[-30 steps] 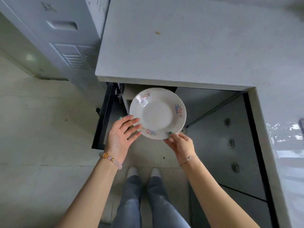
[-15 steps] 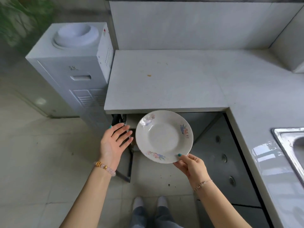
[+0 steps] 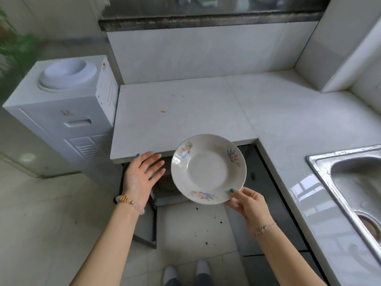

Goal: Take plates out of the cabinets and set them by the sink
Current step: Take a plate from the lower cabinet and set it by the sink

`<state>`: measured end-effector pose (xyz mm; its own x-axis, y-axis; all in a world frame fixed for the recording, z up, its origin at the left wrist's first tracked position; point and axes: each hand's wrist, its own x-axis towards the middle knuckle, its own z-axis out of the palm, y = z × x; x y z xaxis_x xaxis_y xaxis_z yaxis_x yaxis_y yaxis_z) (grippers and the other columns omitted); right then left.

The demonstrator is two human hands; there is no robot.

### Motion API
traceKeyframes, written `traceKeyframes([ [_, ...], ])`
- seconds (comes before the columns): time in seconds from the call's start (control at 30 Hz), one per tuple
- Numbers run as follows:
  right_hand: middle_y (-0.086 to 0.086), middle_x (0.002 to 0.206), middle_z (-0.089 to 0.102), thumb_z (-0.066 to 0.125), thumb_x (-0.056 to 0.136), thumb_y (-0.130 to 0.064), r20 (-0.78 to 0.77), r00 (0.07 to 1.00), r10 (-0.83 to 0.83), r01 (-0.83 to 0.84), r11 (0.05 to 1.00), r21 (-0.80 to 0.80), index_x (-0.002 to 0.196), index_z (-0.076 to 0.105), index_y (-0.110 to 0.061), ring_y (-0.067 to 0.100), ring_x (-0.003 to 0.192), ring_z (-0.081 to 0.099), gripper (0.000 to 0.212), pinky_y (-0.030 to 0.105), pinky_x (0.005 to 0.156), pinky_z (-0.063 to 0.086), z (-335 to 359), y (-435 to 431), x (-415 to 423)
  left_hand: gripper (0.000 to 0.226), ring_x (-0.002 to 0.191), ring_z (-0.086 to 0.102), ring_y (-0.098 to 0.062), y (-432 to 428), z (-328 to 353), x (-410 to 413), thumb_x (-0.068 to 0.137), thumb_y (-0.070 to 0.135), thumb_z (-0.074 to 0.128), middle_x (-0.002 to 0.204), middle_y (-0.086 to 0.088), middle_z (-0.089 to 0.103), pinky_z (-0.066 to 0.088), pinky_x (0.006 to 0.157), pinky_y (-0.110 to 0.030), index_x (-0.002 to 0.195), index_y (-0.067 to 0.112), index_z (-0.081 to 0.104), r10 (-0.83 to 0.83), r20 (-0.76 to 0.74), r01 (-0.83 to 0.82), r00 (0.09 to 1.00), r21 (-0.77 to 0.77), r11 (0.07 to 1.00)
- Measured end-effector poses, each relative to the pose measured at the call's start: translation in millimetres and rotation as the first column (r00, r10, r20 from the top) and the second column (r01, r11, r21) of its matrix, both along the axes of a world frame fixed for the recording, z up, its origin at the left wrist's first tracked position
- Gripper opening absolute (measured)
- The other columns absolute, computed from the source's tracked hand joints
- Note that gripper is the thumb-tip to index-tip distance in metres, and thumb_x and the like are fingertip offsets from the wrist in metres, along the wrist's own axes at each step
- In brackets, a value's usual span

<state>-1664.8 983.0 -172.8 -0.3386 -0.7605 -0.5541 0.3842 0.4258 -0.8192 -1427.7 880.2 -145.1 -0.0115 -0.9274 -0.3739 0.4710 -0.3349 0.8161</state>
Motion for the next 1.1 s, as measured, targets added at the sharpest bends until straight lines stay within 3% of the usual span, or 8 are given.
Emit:
traceKeyframes([
  [0.07, 0.016, 0.067, 0.061, 0.062, 0.085, -0.001, -0.012, 1.0, -0.026, 0.026, 0.999, -0.02, 0.085, 0.059, 0.003, 0.015, 0.053, 0.066, 0.004, 0.021, 0.062, 0.057, 6, 0, -12, 0.031, 0.095, 0.063, -0.024, -7, 4, -14, 0.097, 0.03, 0.039, 0.101, -0.008, 0.067, 0.051, 0.085, -0.041, 0.102, 0.01, 0.062, -0.044, 0.011, 0.044, 0.999, -0.013, 0.999],
  [0.17, 0.006, 0.052, 0.059, 0.062, 0.086, -0.003, -0.035, 0.997, -0.066, 0.065, 0.997, -0.038, 0.074, 0.057, 0.001, 0.009, 0.046, 0.06, 0.014, 0.016, 0.054, 0.052, 15, 1, -34, 0.029, 0.095, 0.063, -0.024, -16, 8, -39, 0.097, 0.029, 0.04, 0.104, -0.009, 0.066, 0.05, 0.087, -0.041, 0.102, 0.01, 0.061, -0.108, 0.024, 0.108, 0.994, -0.017, 0.994],
  [0.23, 0.005, 0.053, 0.062, 0.061, 0.087, -0.002, -0.035, 0.995, -0.095, 0.093, 0.994, -0.06, 0.071, 0.059, -0.001, 0.008, 0.046, 0.061, 0.016, 0.014, 0.05, 0.049, 23, 1, -47, 0.027, 0.095, 0.063, -0.024, -21, 7, -55, 0.096, 0.027, 0.041, 0.104, -0.009, 0.066, 0.051, 0.086, -0.04, 0.101, 0.01, 0.061, -0.138, 0.037, 0.139, 0.99, -0.005, 0.99],
  [0.57, 0.008, 0.06, 0.07, 0.059, 0.087, 0.002, 0.033, 0.96, -0.277, 0.277, 0.939, -0.202, 0.087, 0.057, 0.005, 0.015, 0.056, 0.07, 0.003, 0.019, 0.058, 0.057, 56, 5, -138, 0.026, 0.1, 0.063, -0.026, -42, 18, -169, 0.096, 0.028, 0.044, 0.11, -0.009, 0.066, 0.048, 0.093, -0.042, 0.103, 0.012, 0.062, -0.381, 0.129, 0.385, 0.916, -0.008, 0.923],
  [0.73, 0.009, 0.07, 0.074, 0.06, 0.087, 0.0, 0.049, 0.924, -0.378, 0.38, 0.903, -0.199, 0.082, 0.062, 0.003, 0.018, 0.064, 0.073, 0.007, 0.021, 0.059, 0.058, 67, 10, -173, 0.026, 0.105, 0.061, -0.025, -50, 26, -224, 0.095, 0.027, 0.047, 0.115, -0.009, 0.063, 0.051, 0.087, -0.039, 0.112, 0.012, 0.06, -0.535, 0.137, 0.541, 0.834, -0.005, 0.841],
  [0.87, 0.011, 0.071, 0.074, 0.06, 0.086, 0.003, 0.077, 0.888, -0.454, 0.46, 0.865, -0.203, 0.08, 0.062, 0.003, 0.02, 0.064, 0.073, 0.007, 0.022, 0.061, 0.058, 67, 11, -199, 0.019, 0.104, 0.061, -0.026, -58, 36, -269, 0.094, 0.026, 0.05, 0.109, -0.009, 0.065, 0.052, 0.088, -0.039, 0.104, 0.013, 0.062, -0.673, 0.107, 0.677, 0.732, -0.004, 0.736],
  [0.97, 0.014, 0.072, 0.073, 0.06, 0.086, 0.004, 0.126, 0.852, -0.509, 0.524, 0.828, -0.198, 0.083, 0.063, 0.005, 0.021, 0.065, 0.072, 0.005, 0.022, 0.06, 0.058, 64, 8, -219, 0.017, 0.096, 0.061, -0.025, -67, 39, -301, 0.094, 0.025, 0.05, 0.101, -0.009, 0.064, 0.052, 0.085, -0.04, 0.095, 0.016, 0.064, -0.739, 0.024, 0.739, 0.673, 0.02, 0.673],
  [1.1, 0.012, 0.069, 0.073, 0.057, 0.087, 0.005, 0.109, 0.822, -0.558, 0.568, 0.796, -0.209, 0.086, 0.062, 0.006, 0.02, 0.062, 0.072, 0.006, 0.023, 0.06, 0.058, 62, 0, -245, 0.019, 0.094, 0.061, -0.027, -86, 35, -345, 0.091, 0.027, 0.053, 0.098, -0.009, 0.064, 0.053, 0.082, -0.041, 0.101, 0.014, 0.062, -0.801, -0.062, 0.803, 0.596, 0.07, 0.592],
])
